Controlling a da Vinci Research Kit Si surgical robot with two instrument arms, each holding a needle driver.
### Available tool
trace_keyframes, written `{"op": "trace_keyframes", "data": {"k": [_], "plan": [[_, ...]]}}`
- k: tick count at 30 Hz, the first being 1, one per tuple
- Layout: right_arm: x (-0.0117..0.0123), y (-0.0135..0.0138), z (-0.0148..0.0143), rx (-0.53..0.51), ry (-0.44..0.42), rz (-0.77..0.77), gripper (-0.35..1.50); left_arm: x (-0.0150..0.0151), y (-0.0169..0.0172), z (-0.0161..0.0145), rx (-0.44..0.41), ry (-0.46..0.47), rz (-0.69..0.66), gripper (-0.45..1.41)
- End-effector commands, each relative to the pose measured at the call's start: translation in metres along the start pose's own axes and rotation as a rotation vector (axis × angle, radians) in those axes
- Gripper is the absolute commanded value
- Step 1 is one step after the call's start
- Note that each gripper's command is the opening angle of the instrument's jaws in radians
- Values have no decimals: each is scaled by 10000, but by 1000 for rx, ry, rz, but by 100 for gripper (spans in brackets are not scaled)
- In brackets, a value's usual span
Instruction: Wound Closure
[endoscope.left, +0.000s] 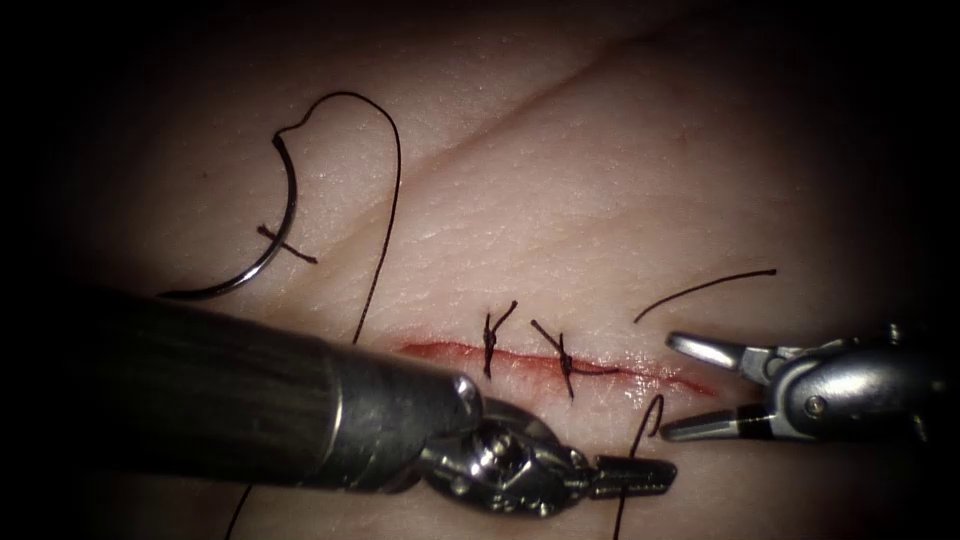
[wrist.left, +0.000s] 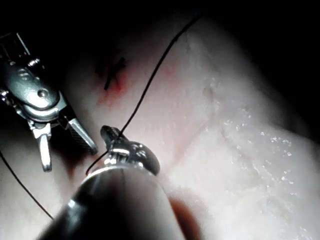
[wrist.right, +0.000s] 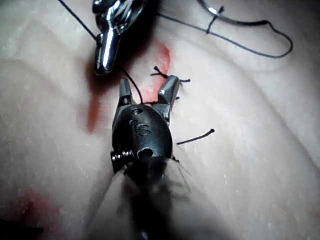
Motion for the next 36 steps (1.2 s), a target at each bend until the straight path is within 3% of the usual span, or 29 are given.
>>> {"op": "trace_keyframes", "data": {"k": [1, 11, 14, 17, 23, 33, 34, 36], "plan": [[1, -8, 14, 16, 12, -25, 68, -2, 3, 9, -2, 0, -1, -45], [1, -14, 20, 57, 50, -150, 61, -2, 3, 7, -14, 2, -1, -45], [4, -18, 25, 71, 71, -172, 31, -3, 3, 8, -19, 1, -1, -45], [5, -24, 31, 98, 78, -196, -35, -3, 2, 10, -19, 0, -1, -45], [0, -32, 42, 127, 70, -228, -35, -4, 1, 10, -24, 4, -2, -45], [-4, -22, 30, 116, 46, -223, -35, -5, -1, 4, -37, 11, -2, -45], [-4, -21, 29, 100, 39, -221, -5, -5, -1, 3, -38, 11, -2, -45], [-5, -16, 29, 86, 33, -175, 91, -5, -1, 3, -37, 12, -3, -45]]}}
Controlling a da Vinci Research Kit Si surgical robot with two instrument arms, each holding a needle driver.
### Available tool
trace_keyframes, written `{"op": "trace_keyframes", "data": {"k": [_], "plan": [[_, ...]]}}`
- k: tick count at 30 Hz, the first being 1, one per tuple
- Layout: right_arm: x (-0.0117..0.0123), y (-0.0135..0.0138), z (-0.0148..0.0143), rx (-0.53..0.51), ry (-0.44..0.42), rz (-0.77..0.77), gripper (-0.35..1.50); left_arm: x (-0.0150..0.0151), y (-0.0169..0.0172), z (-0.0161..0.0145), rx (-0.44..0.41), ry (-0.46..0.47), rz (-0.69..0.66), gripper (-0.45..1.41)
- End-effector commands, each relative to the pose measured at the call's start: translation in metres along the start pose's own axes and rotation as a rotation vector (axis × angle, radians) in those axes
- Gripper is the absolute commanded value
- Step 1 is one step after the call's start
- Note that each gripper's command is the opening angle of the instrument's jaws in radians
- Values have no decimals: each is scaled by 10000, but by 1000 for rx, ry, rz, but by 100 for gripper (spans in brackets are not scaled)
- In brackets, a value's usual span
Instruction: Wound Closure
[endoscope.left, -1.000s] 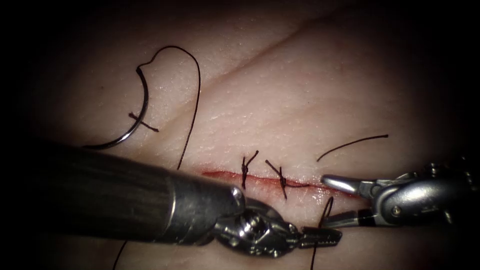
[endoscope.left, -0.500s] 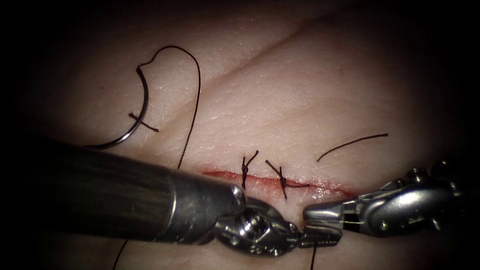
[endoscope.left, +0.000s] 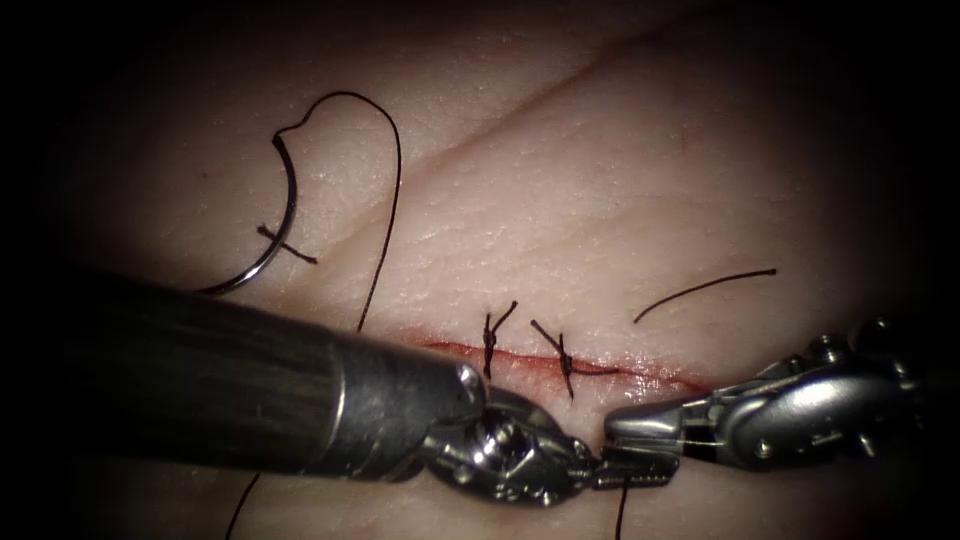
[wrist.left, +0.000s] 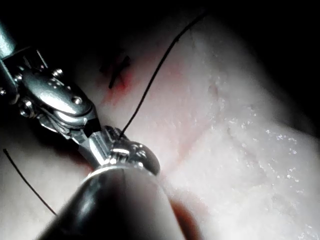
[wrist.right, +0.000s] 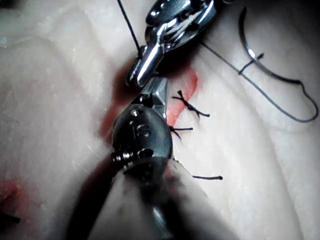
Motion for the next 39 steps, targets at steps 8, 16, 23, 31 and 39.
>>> {"op": "trace_keyframes", "data": {"k": [8, 16, 23, 31, 39], "plan": [[-1, 1, 13, -11, -2, 59, 115, -2, 2, 8, -2, -1, 0, -45], [-1, 3, 23, -24, -5, 67, 121, 0, 3, 5, -9, 1, 1, -45], [4, 3, 29, -36, 11, 50, 111, 1, 3, 5, -12, 1, 7, -45], [6, -6, 32, 39, 51, -6, -35, 1, 2, 6, -11, 12, 1, -45], [-15, 3, 7, -5, 29, 9, -35, 1, 4, 1, -19, 17, -63, 73]]}}
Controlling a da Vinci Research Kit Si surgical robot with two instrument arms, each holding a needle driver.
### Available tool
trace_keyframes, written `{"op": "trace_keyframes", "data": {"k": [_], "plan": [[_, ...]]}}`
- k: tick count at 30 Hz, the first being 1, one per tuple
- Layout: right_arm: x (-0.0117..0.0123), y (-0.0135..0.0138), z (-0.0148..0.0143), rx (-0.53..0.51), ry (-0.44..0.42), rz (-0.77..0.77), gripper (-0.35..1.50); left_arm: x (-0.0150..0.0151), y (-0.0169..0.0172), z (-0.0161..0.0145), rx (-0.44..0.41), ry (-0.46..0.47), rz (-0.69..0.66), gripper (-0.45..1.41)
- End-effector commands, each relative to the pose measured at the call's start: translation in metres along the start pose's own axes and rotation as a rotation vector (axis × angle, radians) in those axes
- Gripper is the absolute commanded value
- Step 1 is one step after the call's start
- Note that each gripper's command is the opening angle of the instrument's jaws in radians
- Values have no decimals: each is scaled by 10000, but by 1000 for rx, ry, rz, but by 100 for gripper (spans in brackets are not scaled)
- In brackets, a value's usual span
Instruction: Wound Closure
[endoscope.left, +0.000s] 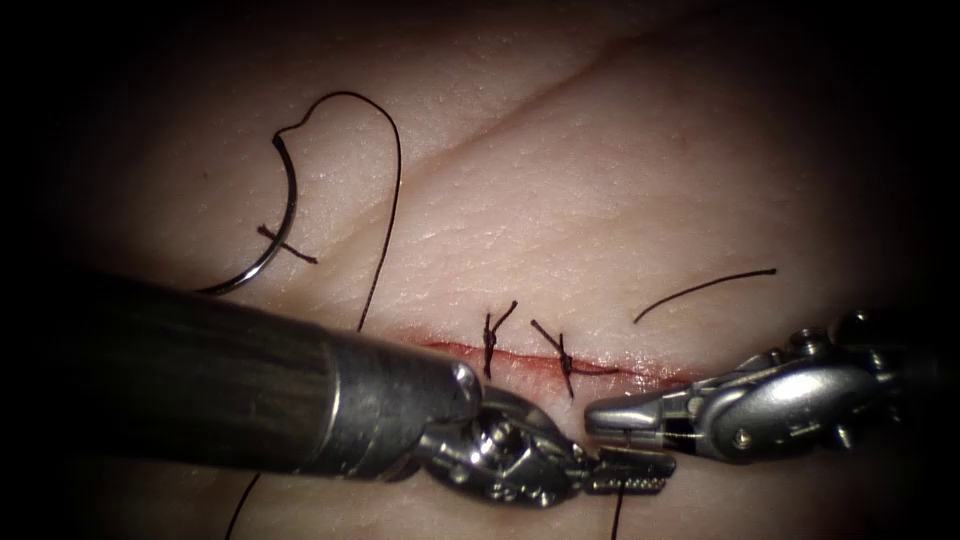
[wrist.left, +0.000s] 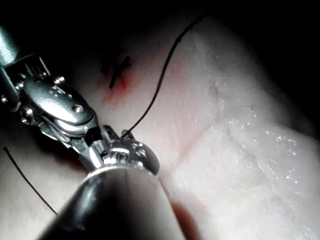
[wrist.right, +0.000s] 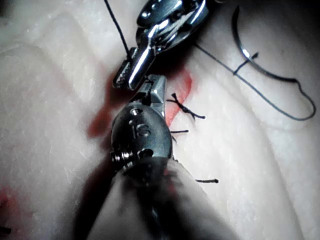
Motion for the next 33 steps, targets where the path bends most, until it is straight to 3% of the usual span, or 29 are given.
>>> {"op": "trace_keyframes", "data": {"k": [1, 4, 8, 13, 23, 27, 30, 33], "plan": [[-8, 0, -2, -8, -10, 17, -35, -1, 2, 5, 11, 2, -27, 86], [-15, 6, -10, -29, -22, 55, -35, -1, 1, 5, 58, 7, -58, 103], [-21, 13, -15, -53, -30, 98, -35, 2, 0, 5, 80, 38, -58, 101], [-33, 26, -23, -88, -36, 154, -35, 1, -5, -6, 89, 84, -91, 115], [-70, 45, -22, -110, -50, 251, -35, -2, -5, -15, 244, 107, -117, 71], [-85, 52, -25, -111, -50, 276, -35, -2, -6, -13, 257, 107, -75, 68], [-91, 53, -24, -114, -49, 287, -35, -1, -7, -9, 272, 135, -59, 46], [-92, 54, -24, -114, -49, 286, -35, 4, -6, -8, 275, 169, -43, 49]]}}
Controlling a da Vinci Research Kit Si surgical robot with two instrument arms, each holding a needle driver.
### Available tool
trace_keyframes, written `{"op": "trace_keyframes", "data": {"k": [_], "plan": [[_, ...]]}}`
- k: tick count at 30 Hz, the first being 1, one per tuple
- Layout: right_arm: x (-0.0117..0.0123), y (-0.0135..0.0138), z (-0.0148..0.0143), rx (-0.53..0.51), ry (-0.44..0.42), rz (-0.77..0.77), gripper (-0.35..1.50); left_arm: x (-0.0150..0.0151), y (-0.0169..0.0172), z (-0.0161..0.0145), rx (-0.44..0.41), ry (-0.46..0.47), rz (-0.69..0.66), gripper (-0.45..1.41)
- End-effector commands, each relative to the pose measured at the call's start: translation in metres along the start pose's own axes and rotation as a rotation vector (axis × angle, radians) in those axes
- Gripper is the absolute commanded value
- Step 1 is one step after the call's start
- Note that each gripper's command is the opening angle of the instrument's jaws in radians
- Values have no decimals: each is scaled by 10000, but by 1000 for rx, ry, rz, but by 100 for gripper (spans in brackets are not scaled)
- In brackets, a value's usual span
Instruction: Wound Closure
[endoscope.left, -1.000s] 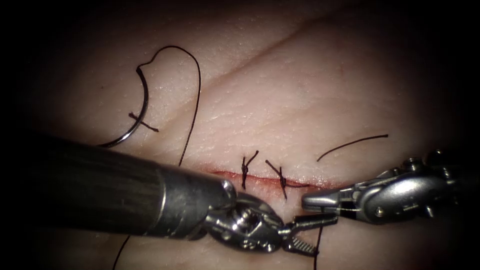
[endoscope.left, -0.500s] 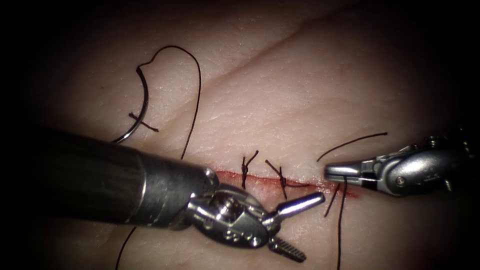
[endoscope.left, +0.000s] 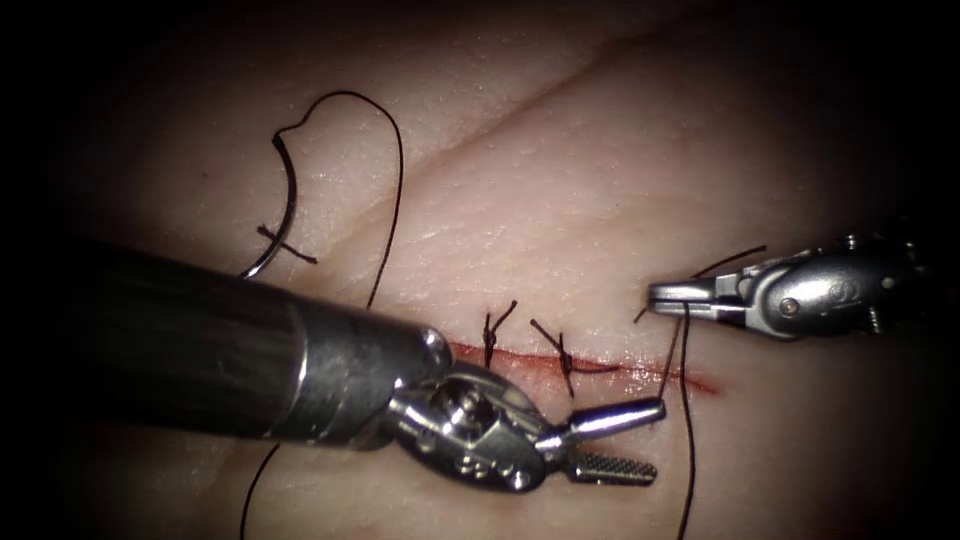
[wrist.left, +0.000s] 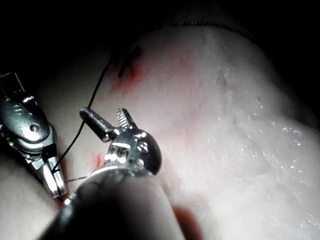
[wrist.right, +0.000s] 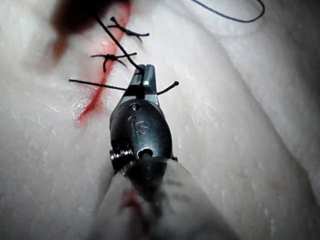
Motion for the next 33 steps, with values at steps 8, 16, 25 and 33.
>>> {"op": "trace_keyframes", "data": {"k": [8, 16, 25, 33], "plan": [[-7, 2, 10, -3, 2, 7, -35, 30, 3, 15, -8, 67, 39, 71], [-7, 1, 10, 0, 1, 6, -35, 54, -1, 25, -8, 103, 61, 86], [-6, 0, 11, 1, -1, 5, -35, 56, 1, 25, -16, 119, 70, -14], [-3, -6, 10, 4, 1, 3, -35, 49, -9, 17, -53, 143, 109, -45]]}}
